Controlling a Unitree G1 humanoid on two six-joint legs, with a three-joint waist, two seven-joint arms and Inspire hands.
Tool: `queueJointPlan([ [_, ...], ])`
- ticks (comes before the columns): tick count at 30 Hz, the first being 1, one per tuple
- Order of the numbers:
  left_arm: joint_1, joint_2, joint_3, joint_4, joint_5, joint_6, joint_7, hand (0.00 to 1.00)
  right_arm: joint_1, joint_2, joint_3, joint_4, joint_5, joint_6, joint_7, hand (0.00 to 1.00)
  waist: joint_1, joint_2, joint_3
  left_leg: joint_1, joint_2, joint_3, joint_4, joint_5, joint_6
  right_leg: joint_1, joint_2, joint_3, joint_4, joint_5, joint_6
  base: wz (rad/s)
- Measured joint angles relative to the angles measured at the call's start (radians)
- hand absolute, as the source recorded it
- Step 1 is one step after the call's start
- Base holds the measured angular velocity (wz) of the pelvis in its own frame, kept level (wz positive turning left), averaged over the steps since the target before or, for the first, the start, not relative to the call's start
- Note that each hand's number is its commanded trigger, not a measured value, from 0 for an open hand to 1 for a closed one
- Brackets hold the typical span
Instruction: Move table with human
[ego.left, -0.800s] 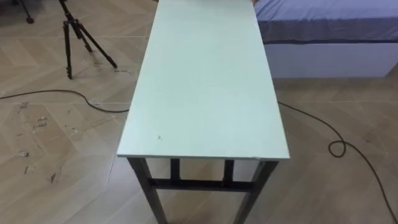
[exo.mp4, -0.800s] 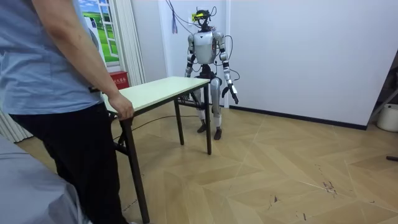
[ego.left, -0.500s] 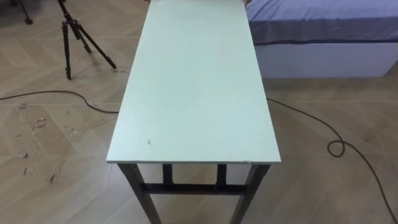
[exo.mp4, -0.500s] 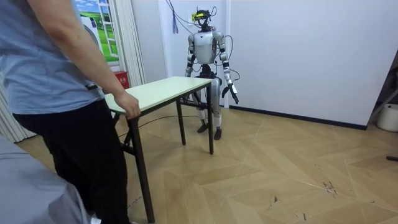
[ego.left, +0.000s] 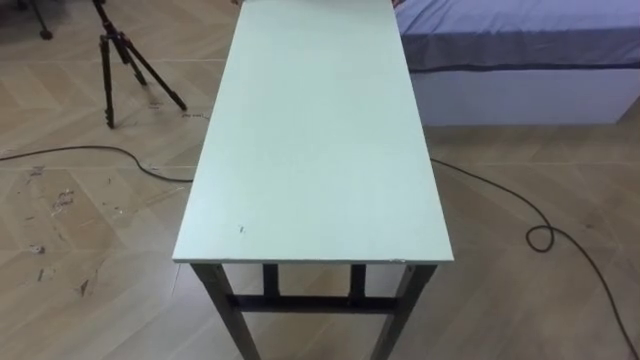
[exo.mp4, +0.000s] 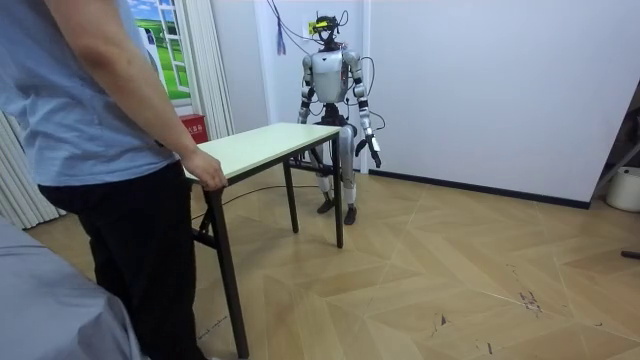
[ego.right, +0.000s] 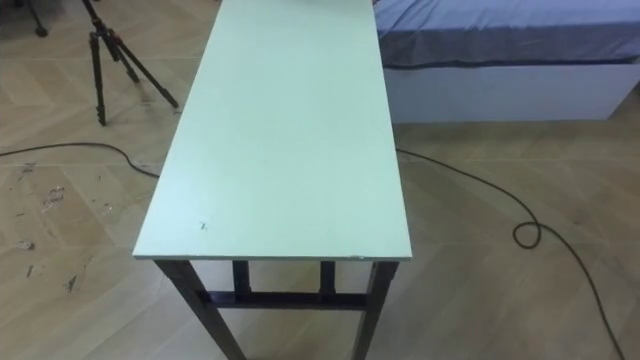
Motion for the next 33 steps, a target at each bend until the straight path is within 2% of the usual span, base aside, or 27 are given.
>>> queueJointPlan([
  [10, -0.002, 0.0, 0.0, -0.001, -0.003, 0.003, -0.026, 0.0, -0.004, 0.0, 0.002, 0.0, 0.002, 0.001, 0.004, 0.0, 0.002, 0.002, -0.0012, -0.005, 0.0, -0.003, 0.003, 0.0, 0.0, -0.003, 0.0, -0.002, 0.0, 0.0, 0.0, 0.0],
  [16, -0.01, 0.001, -0.008, -0.025, -0.047, 0.003, -0.068, 0.0, -0.021, -0.005, 0.036, -0.014, 0.003, 0.01, 0.034, 0.0, 0.005, 0.004, -0.0022, -0.026, 0.001, -0.009, 0.012, 0.0, 0.0, -0.017, 0.0, -0.007, 0.0, 0.0, 0.0, 0.01],
  [20, -0.019, 0.001, -0.013, -0.061, -0.104, -0.001, -0.111, 0.0, -0.02, -0.009, 0.042, -0.056, 0.004, 0.008, 0.064, 0.0, 0.022, 0.006, -0.0012, -0.034, 0.002, -0.008, 0.017, 0.0, 0.0, -0.023, 0.001, -0.01, 0.001, 0.0, 0.0, 0.0],
  [27, -0.005, 0.001, -0.047, -0.199, -0.238, -0.003, -0.227, 0.0, 0.004, -0.012, 0.051, -0.302, 0.062, 0.008, 0.107, 0.0, 0.03, 0.011, 0.0003, -0.048, 0.002, -0.013, 0.029, 0.0, 0.0, -0.024, -0.001, -0.033, 0.001, 0.0, 0.0, 0.07],
  [31, 0.03, 0.001, -0.07, -0.301, -0.34, -0.001, -0.283, 0.0, 0.063, -0.013, 0.078, -0.48, 0.113, 0.009, 0.139, 0.0, 0.037, 0.009, 0.0008, -0.048, 0.002, -0.012, 0.027, 0.0, 0.0, -0.025, -0.002, -0.031, 0.001, 0.0, 0.0, 0.0],
  [33, 0.047, 0.004, -0.116, -0.355, -0.408, -0.001, -0.315, 0.0, 0.101, -0.012, 0.1, -0.566, 0.178, 0.01, 0.168, 0.0, 0.044, 0.009, 0.0009, -0.049, 0.0, -0.021, 0.027, 0.0, 0.0, -0.026, -0.002, -0.031, 0.002, 0.0, 0.0, 0.02],
])
